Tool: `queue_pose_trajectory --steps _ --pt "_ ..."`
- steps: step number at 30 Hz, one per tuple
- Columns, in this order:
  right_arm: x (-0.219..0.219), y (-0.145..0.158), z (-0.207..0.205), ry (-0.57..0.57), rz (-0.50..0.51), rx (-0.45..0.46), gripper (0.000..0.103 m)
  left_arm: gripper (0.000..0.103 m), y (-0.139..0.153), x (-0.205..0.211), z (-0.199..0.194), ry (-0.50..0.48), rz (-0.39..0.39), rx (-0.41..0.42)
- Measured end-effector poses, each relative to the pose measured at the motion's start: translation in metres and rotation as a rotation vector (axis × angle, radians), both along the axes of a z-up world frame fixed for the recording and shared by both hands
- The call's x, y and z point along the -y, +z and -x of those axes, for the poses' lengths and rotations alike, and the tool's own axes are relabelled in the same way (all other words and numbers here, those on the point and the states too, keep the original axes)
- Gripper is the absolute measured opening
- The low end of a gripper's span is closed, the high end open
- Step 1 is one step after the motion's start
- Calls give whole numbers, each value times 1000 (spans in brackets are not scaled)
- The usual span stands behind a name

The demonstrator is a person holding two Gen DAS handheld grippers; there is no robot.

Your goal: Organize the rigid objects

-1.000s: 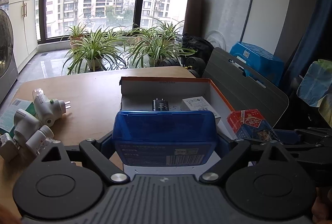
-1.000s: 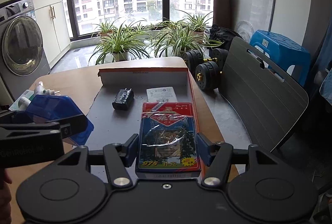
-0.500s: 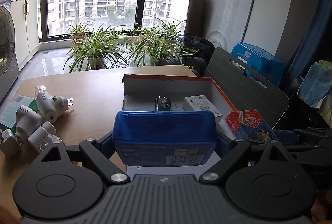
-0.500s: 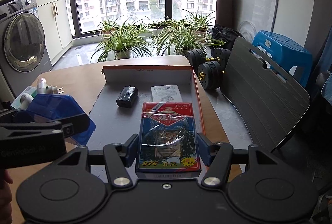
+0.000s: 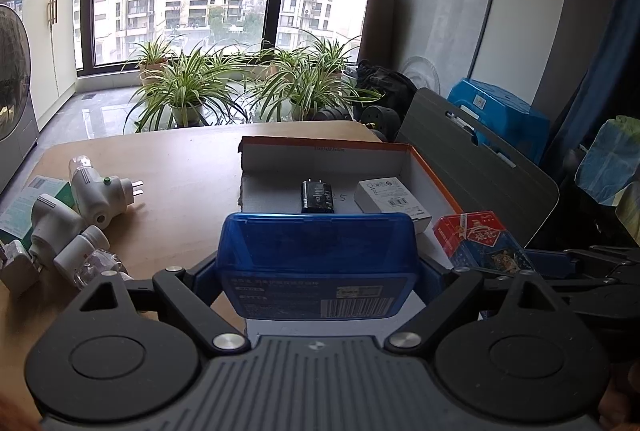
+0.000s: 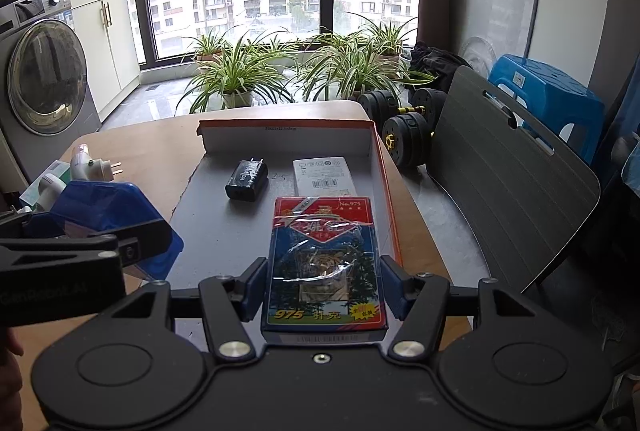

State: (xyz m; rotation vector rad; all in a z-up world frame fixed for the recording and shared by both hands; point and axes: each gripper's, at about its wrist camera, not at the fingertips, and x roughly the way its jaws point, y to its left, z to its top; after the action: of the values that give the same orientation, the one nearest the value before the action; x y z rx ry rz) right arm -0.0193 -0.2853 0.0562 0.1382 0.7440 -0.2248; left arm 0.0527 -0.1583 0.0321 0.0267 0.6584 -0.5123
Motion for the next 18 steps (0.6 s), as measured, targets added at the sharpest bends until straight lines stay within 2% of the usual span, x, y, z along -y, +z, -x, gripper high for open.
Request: queue_pose_trajectory --steps 18 --pt "0 -8 -1 3 -3 -14 71 94 -5 0 -2 5 -5 -17"
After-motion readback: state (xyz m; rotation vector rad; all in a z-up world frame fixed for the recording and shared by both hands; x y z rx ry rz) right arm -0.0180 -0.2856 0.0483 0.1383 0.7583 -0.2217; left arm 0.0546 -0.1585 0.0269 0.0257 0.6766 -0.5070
